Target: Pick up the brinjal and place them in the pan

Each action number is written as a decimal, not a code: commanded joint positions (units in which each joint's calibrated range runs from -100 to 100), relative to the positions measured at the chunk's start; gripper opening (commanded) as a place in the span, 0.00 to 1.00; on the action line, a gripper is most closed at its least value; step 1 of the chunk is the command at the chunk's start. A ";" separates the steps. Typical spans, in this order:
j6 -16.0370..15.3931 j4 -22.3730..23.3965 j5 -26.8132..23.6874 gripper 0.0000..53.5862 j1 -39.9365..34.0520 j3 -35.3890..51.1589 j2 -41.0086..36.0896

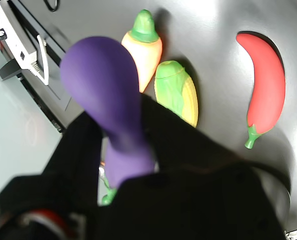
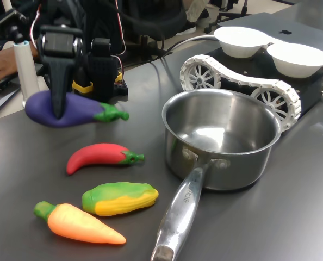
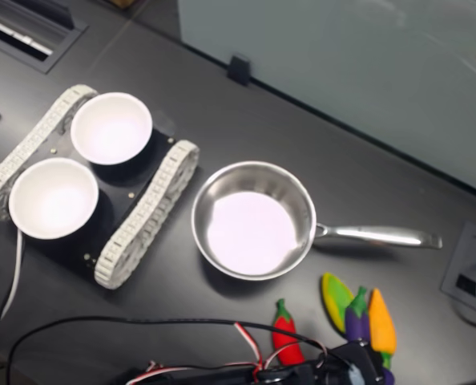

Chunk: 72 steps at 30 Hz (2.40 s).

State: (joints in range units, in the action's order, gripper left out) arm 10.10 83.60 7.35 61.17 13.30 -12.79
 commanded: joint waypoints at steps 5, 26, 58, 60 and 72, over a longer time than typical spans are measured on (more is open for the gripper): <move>-0.77 -0.74 -3.13 0.00 -2.22 6.46 -10.19; -0.61 -15.15 -8.16 0.00 -19.42 -12.99 -31.11; -3.63 -33.40 -8.50 0.00 -45.11 -42.34 -45.03; -3.71 -34.60 -8.64 0.00 -46.03 -44.15 -44.69; -3.71 -38.09 -8.16 0.00 -49.01 -50.24 -42.92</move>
State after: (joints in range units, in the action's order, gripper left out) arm 6.98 49.68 -1.34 12.98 -37.47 -55.30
